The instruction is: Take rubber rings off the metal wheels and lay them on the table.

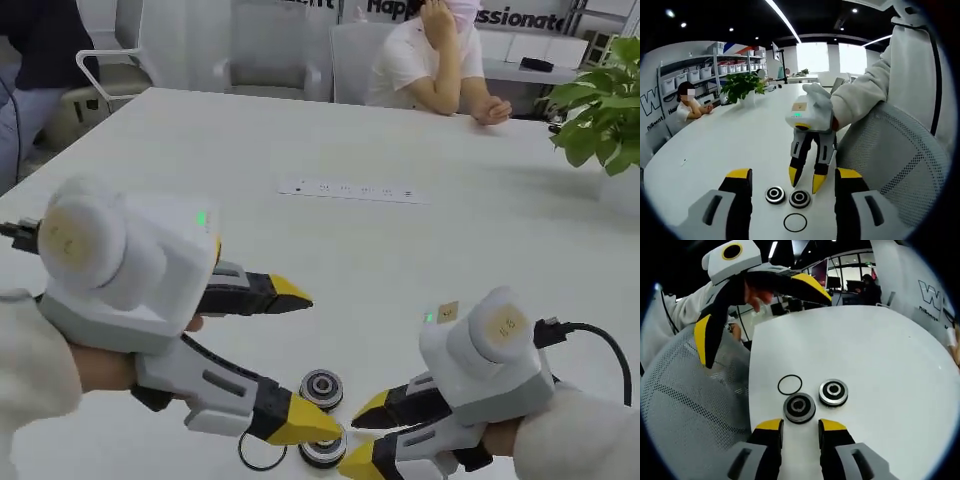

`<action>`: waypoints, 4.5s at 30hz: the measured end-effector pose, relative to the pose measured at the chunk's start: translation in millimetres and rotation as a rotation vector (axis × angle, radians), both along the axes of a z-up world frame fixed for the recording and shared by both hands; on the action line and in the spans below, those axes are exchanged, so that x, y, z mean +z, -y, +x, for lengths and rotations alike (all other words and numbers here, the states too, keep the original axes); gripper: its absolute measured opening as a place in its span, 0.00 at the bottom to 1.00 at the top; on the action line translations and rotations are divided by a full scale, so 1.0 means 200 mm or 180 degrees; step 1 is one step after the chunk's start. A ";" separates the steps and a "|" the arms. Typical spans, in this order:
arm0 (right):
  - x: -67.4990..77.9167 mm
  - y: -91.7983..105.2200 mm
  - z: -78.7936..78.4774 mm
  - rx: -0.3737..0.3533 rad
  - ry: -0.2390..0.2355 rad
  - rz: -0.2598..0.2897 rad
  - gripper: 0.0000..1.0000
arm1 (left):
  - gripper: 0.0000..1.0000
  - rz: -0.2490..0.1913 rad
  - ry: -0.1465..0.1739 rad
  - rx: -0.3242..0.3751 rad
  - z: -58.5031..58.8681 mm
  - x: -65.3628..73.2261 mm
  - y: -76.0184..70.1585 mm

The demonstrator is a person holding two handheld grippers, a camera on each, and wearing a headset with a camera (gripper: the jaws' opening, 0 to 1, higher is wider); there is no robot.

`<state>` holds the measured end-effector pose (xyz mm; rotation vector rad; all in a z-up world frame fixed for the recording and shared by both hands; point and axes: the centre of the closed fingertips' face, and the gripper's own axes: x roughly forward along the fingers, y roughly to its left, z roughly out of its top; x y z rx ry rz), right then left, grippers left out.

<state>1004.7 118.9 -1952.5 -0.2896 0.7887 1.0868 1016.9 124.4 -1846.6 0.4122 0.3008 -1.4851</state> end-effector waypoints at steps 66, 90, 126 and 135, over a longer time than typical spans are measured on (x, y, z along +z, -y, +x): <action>-0.04 0.00 0.00 0.0302 0.0280 -0.0262 0.10 | 0.08 0.0305 -0.0275 0.0173 -0.02 -0.46 0.01; -0.04 0.04 0.02 -0.0266 -0.0250 -0.0049 0.00 | 0.08 0.0329 -0.0244 0.0116 -0.02 -0.46 0.01; 0.05 0.01 0.03 -0.0541 -0.0455 0.0254 0.00 | 0.08 0.0308 -0.0225 0.0094 -0.03 -0.47 0.01; 0.17 -0.03 0.10 -0.0689 -0.0316 0.0671 0.00 | 0.08 0.0282 -0.0226 0.0103 -0.03 -0.46 0.01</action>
